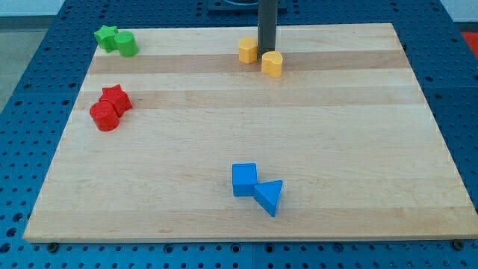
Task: Point your arm towards yellow hexagon
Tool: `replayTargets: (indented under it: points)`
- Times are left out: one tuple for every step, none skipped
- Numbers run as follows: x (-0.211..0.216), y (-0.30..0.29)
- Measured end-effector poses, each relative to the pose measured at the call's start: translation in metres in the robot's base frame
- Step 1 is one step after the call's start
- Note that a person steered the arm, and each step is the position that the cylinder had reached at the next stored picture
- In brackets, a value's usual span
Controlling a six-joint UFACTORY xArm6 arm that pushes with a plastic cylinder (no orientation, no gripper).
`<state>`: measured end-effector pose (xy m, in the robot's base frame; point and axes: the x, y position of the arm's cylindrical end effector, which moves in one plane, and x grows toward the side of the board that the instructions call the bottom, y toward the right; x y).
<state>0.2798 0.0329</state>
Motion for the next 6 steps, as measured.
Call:
replayTargets:
  points:
    - [0.004,0.000]
    - [0.004,0.000]
    - [0.002,0.011]
    - [0.002,0.020]
    - [0.002,0.037]
    - [0.002,0.043]
